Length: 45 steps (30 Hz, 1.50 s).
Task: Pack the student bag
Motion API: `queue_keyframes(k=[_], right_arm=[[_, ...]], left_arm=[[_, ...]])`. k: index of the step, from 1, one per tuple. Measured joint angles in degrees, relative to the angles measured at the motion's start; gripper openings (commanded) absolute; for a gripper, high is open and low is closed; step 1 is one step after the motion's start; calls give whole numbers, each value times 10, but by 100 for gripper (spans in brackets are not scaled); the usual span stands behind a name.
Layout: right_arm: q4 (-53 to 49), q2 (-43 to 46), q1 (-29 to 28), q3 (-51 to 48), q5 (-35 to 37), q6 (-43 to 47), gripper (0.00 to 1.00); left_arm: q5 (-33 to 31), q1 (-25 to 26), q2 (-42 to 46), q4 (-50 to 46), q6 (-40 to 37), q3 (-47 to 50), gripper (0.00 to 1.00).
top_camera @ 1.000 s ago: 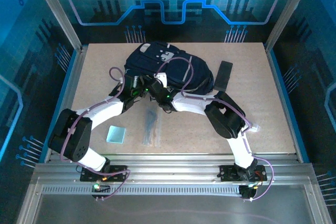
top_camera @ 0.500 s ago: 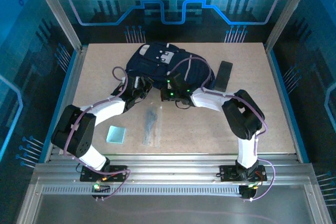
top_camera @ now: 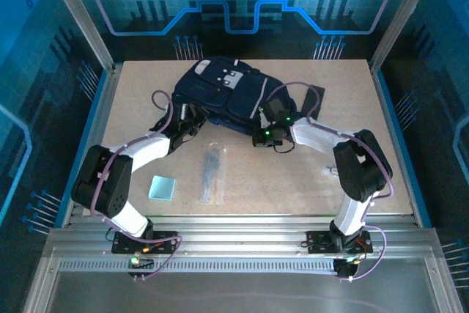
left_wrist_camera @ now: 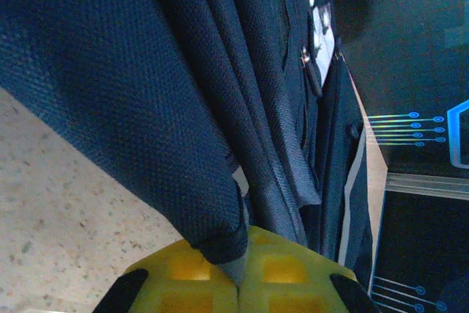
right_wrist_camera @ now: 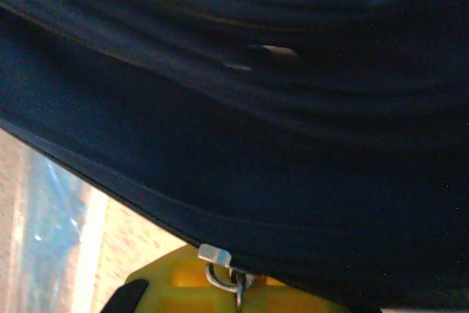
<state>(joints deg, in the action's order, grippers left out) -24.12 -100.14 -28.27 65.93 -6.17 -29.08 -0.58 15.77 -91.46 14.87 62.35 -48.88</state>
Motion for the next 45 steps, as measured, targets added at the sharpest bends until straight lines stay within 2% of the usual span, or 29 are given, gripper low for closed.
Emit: queue_keyframes(k=[5, 11, 12, 14, 15, 16, 20, 24, 29, 33, 37, 42, 44, 45], right_arm=[[-44, 35, 43, -1, 6, 43, 0], [-49, 49, 53, -1, -32, 57, 0], [-49, 49, 53, -1, -43, 57, 0], [-45, 49, 48, 1, -64, 49, 0], [-42, 48, 44, 2, -74, 44, 0], [-37, 47, 38, 3, -83, 37, 0], [-9, 25, 11, 20, -125, 0, 0], [21, -20, -9, 53, -163, -36, 0], [46, -80, -21, 109, -205, -61, 0], [58, -108, -28, 142, -233, -76, 0], [63, -116, -36, 156, -243, -85, 0], [67, -115, -43, 156, -245, -99, 0], [68, -115, -45, 155, -245, -102, 0], [68, -115, -47, 153, -243, -104, 0]], left_arm=[[24, -21, -27, -7, -30, -23, 0], [68, -35, -120, -4, -64, -118, 0], [78, -38, -138, 1, -68, -134, 14], [96, -42, -174, 4, -71, -166, 53], [100, -44, -190, 4, -71, -182, 65], [105, -48, -207, 1, -73, -201, 74], [111, -61, -224, -9, -74, -231, 93], [111, -74, -208, -22, -88, -226, 98], [113, -77, -107, -42, -84, -140, 99], [119, -68, -35, -17, -51, -57, 98], [120, -38, -30, 8, -8, -8, 95], [120, 1, -71, 54, 38, 2, 82], [120, 7, -93, 79, 51, 2, 70], [120, 10, -107, 93, 59, 2, 60]])
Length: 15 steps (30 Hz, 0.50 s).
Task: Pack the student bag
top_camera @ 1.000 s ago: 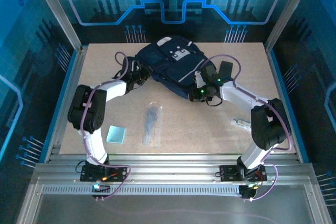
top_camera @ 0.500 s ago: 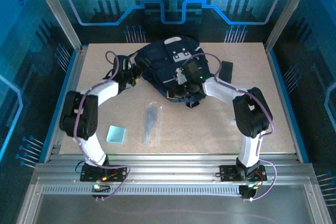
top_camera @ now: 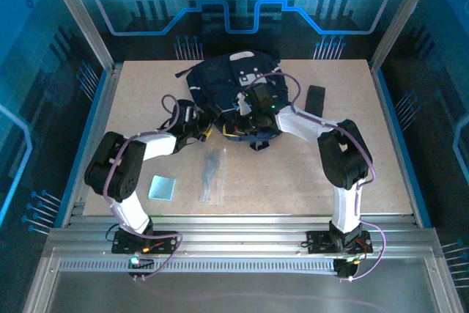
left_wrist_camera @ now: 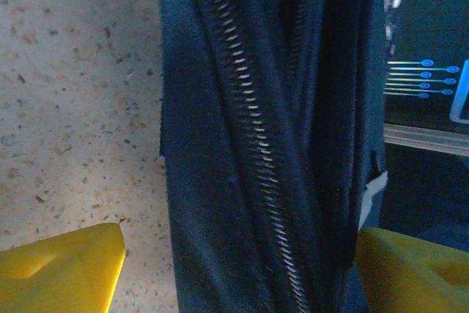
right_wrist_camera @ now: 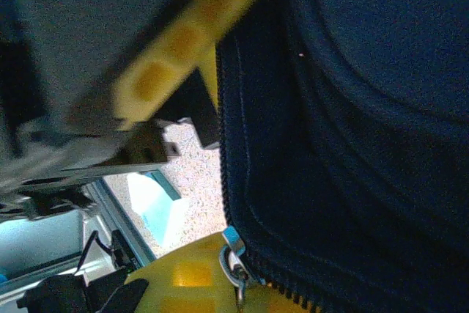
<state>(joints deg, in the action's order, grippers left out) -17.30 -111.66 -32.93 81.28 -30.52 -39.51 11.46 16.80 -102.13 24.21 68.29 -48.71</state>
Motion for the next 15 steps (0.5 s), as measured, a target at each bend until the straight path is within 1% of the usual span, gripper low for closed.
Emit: queue_keyframes(k=[3, 5, 11, 15], right_arm=[[0, 4, -4, -17, 3, -4, 0], [-5, 8, -5, -31, 8, -4, 0], [-57, 20, 0, -36, 36, 31, 0], [-127, 36, 21, -36, 50, 80, 0]], left_arm=[[4, 7, -30, 42, 15, -7, 20], [5, 12, -40, 55, 21, -12, 0], [15, 23, -48, 70, 22, -14, 0], [19, 23, -43, 56, 1, -14, 0]])
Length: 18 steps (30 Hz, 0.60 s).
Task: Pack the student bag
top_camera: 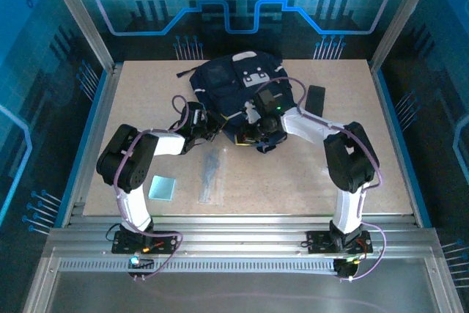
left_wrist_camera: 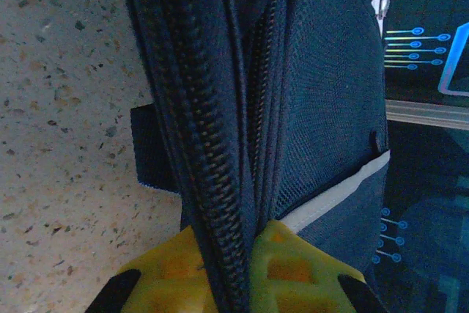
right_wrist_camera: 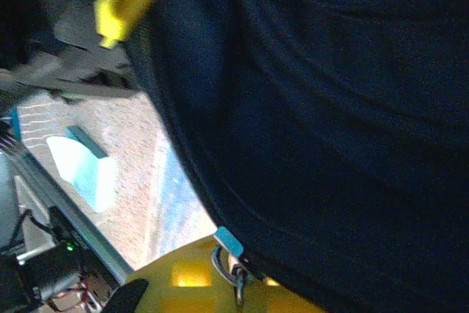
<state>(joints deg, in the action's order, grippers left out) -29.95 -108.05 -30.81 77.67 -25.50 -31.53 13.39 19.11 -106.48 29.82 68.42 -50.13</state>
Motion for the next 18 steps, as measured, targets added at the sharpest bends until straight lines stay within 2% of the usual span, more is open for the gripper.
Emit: queue_keyframes(k=[6, 9, 14, 18], right_arm=[[-125, 33, 60, 0, 29, 87, 0], [-174, 42, 95, 1, 69, 120, 0], [-213, 43, 156, 24, 128, 161, 0], [-216, 43, 171, 41, 149, 176, 0]], left_arm=[[25, -14, 30, -53, -55, 0, 0], [42, -25, 38, -88, -89, -4, 0], [72, -39, 54, -162, -153, -31, 0], [92, -44, 61, -191, -181, -50, 0]])
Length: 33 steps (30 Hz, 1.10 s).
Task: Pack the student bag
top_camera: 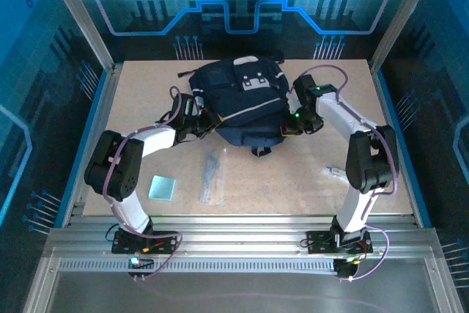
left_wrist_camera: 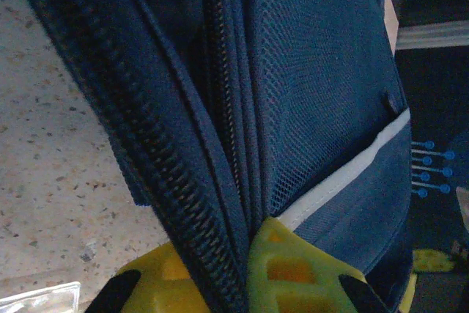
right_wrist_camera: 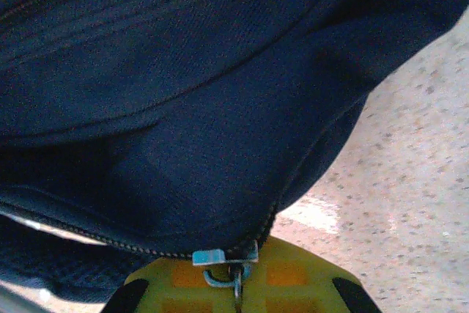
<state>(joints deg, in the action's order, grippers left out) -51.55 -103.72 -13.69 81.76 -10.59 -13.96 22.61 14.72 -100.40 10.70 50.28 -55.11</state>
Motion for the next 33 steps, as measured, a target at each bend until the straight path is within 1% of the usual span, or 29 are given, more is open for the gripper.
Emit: queue_keyframes(k=[4, 7, 8, 9, 10, 12, 15, 17, 18, 19, 24, 29, 33], right_arm=[[14, 1, -1, 2, -24, 1, 0], [46, 7, -6, -11, -56, -2, 0], [62, 10, -10, -17, -64, -4, 0], [82, 11, -19, -25, -76, -12, 0], [94, 11, -24, -30, -83, -17, 0], [131, 10, -50, -42, -101, -40, 0], [179, -2, -95, -38, -126, -75, 0], [201, -28, -123, -20, -144, -100, 0], [213, -41, -134, -12, -151, -109, 0], [219, -57, -144, 1, -159, -120, 0], [241, -144, -185, 93, -191, -165, 0], [243, -195, -212, 174, -210, -196, 0], [250, -205, -217, 200, -216, -221, 0]], left_arm=[[13, -17, -4, -37, -25, -32, 0], [19, -35, -31, -67, -38, -74, 0], [21, -41, -43, -75, -42, -90, 2], [22, -49, -59, -85, -44, -108, 21], [22, -54, -70, -93, -47, -123, 36], [14, -66, -95, -115, -55, -159, 60], [-9, -82, -108, -132, -55, -194, 79], [-24, -90, -104, -136, -56, -199, 89], [-37, -95, -99, -143, -59, -198, 96], [-48, -98, -91, -144, -59, -191, 99], [-105, -112, 22, -181, -49, -102, 99], [-110, -109, 119, -181, -6, -40, 99], [-111, -102, 151, -171, 37, 16, 99]])
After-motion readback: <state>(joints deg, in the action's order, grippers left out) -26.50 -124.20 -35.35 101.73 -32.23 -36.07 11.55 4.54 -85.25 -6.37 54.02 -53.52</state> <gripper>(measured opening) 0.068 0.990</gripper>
